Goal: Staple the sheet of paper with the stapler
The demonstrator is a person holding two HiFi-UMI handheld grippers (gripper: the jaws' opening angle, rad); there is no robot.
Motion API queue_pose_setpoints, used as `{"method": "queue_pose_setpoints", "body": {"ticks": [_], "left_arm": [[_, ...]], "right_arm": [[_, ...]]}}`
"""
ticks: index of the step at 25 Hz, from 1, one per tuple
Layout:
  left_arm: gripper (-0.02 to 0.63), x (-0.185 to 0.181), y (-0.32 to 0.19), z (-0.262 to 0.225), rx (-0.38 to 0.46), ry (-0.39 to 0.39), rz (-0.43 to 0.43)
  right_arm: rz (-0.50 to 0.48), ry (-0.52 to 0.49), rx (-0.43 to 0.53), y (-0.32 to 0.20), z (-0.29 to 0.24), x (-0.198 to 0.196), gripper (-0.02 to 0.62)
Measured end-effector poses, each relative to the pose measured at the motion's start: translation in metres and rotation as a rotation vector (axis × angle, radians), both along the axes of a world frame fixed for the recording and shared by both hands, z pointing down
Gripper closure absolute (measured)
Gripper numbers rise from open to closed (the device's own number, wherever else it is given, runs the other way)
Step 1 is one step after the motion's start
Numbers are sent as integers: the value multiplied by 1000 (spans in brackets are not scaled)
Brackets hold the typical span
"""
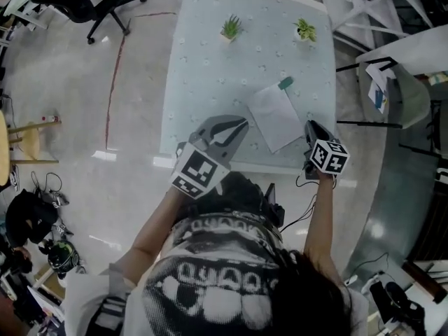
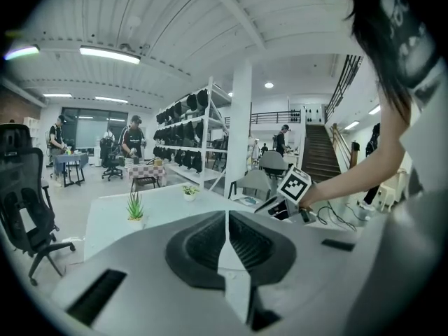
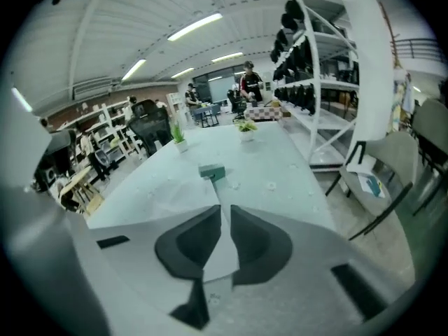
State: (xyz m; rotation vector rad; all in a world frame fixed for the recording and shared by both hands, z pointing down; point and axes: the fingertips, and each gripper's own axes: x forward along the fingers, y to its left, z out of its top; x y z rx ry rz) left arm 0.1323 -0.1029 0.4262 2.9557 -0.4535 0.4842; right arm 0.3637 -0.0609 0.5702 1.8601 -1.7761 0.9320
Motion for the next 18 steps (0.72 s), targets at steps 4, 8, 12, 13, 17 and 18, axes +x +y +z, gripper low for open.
{"method": "queue_pose_setpoints", "body": {"ticks": [4, 8, 12, 13, 17, 18], "left_arm": [[594, 5, 0, -1, 2, 17, -6], [594, 6, -7, 3, 0, 21, -17], [594, 5, -15, 13, -31, 14, -37], [594, 6, -17, 13, -34, 14, -43], [594, 9, -24, 15, -30, 20, -63], [594, 9, -25, 17, -33, 18, -67]], "right_arm": [[-202, 79, 34, -39, -22, -13, 589], [-460, 137, 44, -78, -27, -34, 589], [-678, 218, -28, -105, -9, -47, 591], [-727, 246, -52, -109, -4, -47, 591], [-914, 337, -131, -121, 8, -52, 591], [-955, 352, -146, -123, 10, -54, 591]]}}
